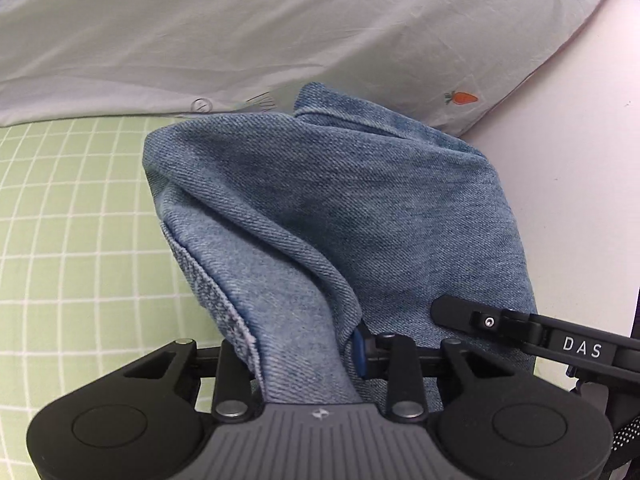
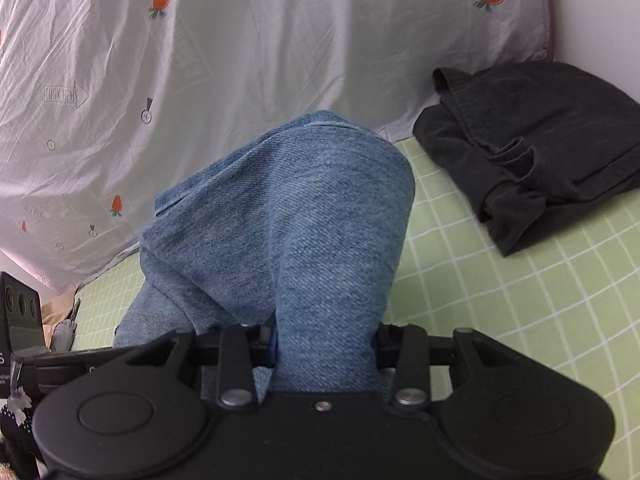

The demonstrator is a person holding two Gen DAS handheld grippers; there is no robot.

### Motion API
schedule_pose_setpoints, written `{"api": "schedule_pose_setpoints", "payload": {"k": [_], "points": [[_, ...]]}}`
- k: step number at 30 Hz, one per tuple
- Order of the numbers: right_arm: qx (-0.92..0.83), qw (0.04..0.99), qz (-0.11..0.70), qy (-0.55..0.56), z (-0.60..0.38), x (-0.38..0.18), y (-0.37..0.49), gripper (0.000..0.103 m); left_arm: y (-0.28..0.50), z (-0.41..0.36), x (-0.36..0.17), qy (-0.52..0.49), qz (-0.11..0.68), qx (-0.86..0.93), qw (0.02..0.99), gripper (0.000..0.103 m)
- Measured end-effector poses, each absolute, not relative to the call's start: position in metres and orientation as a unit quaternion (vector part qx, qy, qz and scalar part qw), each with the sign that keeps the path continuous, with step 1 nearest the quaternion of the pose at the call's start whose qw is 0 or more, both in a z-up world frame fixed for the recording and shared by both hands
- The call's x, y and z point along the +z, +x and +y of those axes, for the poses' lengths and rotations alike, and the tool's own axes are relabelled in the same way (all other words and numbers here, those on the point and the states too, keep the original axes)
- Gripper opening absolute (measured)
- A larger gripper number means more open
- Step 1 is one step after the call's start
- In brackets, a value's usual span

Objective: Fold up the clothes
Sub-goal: 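Grasp the folded jeans bundle with both grippers and lift it, then carry the bundle with both grippers onto the black garment and release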

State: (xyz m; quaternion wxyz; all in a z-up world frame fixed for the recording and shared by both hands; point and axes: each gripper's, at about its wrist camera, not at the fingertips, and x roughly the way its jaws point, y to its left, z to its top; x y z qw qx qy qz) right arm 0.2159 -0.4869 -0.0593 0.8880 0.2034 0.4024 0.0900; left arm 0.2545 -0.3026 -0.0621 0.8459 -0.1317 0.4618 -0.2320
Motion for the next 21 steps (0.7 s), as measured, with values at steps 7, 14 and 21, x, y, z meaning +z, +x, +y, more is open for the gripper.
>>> {"api": "schedule_pose_setpoints", "payload": {"k": [7, 14, 21], "points": [[0.07, 0.915, 0.36, 0.166, -0.627, -0.019, 0.284, 0.039, 0.339, -0.441, -0.036, -0.127, 0.417, -0.297, 0.849, 0.034], [0.012, 0.945, 0.326, 0.028, -0.714, -0.025, 0.383, 0.06, 0.417, -0.526, -0.061, -0.084, 0.385, -0.308, 0.866, 0.047], [-0.153, 0.955, 0.249, -0.056, -0.69, -0.072, 0.384, 0.075, 0.424, -0.488, -0.087, -0.076, 0.359, -0.249, 0.896, 0.077]]}}
